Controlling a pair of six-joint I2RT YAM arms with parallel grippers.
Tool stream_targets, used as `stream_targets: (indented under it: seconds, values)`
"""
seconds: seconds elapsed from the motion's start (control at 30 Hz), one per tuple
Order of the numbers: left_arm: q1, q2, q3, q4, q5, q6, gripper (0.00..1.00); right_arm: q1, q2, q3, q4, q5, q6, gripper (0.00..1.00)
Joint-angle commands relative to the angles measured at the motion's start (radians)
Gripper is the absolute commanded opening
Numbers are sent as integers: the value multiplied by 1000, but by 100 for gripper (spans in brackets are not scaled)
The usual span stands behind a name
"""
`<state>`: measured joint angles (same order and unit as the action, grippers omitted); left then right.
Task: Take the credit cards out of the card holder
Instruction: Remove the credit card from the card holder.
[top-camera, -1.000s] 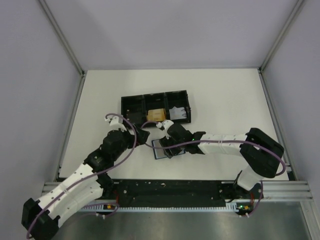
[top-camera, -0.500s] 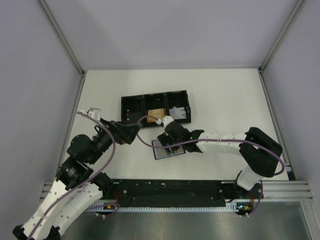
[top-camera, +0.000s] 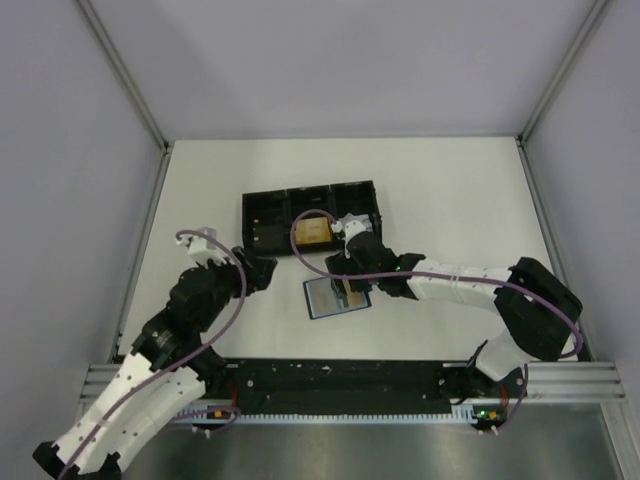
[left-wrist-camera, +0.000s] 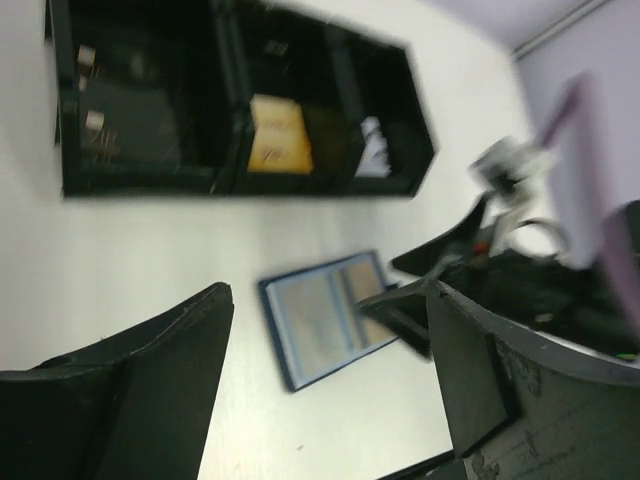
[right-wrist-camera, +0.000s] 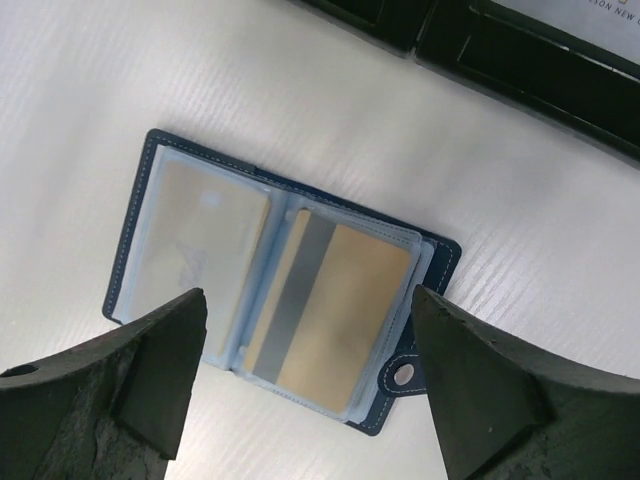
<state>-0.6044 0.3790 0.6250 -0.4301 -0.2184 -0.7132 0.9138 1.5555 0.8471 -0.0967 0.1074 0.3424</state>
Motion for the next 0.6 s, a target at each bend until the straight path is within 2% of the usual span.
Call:
stream_targets:
  seconds: [0.0, 0.13, 0.2, 0.23, 0.27, 0.5, 0.57]
  values:
    - [2, 115, -134, 86, 51, -46, 82, -1, -60, -6, 66, -37, 32, 84]
    - [2, 271, -188, 218, 174, -54, 81, -3, -48, -6, 91, -48, 33, 86]
    - [2, 336, -197, 254, 198, -58, 78, -3, -43, -5, 118, -60, 35, 86]
    - [3, 366, -200, 269, 205, -60, 74, -1, -41, -5, 126, -67, 35, 85]
    - [2, 400, -205, 287, 212, -58, 64, -1, -37, -5, 135, -75, 33, 84]
    - [0, 604, -234, 422, 341, -86, 38, -1, 31, 20, 164, -94, 20, 85]
    - [2, 647, -243, 490, 366, -94, 33, -1, 49, 30, 167, -98, 7, 86]
